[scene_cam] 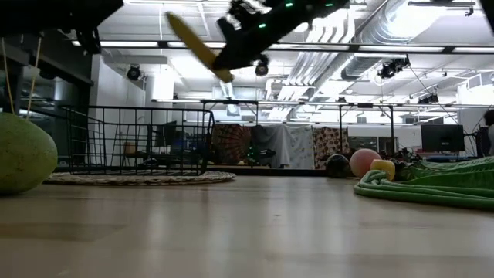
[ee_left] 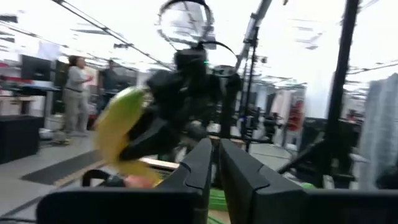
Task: Build produce basket
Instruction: Put the yellow banana into the wire basket, then put the yellow starfruit into the wire basket
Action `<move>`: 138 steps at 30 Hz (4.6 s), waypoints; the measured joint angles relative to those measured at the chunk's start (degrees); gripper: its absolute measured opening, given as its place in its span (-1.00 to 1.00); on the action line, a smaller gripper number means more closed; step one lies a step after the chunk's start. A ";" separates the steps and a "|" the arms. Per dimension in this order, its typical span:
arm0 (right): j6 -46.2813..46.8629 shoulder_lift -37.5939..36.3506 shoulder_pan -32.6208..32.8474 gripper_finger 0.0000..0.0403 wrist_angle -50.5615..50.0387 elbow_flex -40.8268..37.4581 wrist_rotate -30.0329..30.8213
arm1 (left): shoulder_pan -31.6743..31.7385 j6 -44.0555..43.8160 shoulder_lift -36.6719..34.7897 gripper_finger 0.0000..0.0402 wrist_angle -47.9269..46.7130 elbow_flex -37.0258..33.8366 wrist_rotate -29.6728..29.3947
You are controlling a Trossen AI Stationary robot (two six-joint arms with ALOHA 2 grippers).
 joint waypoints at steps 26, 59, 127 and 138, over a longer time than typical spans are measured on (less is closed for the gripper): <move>-6.80 35.56 -2.34 -0.63 -21.60 45.35 -10.72 | -1.99 2.37 0.00 -0.62 0.20 0.36 0.83; -11.62 28.69 -6.07 0.16 -37.35 48.69 -9.88 | -1.99 3.83 0.02 -0.62 -2.58 0.36 0.06; 15.37 -35.29 3.33 0.16 32.07 -51.34 2.83 | -8.13 -37.97 37.32 0.30 -60.94 33.76 0.29; 15.86 -35.24 3.33 0.16 30.76 -51.32 2.83 | -31.94 -78.43 52.54 0.30 -88.83 42.15 6.20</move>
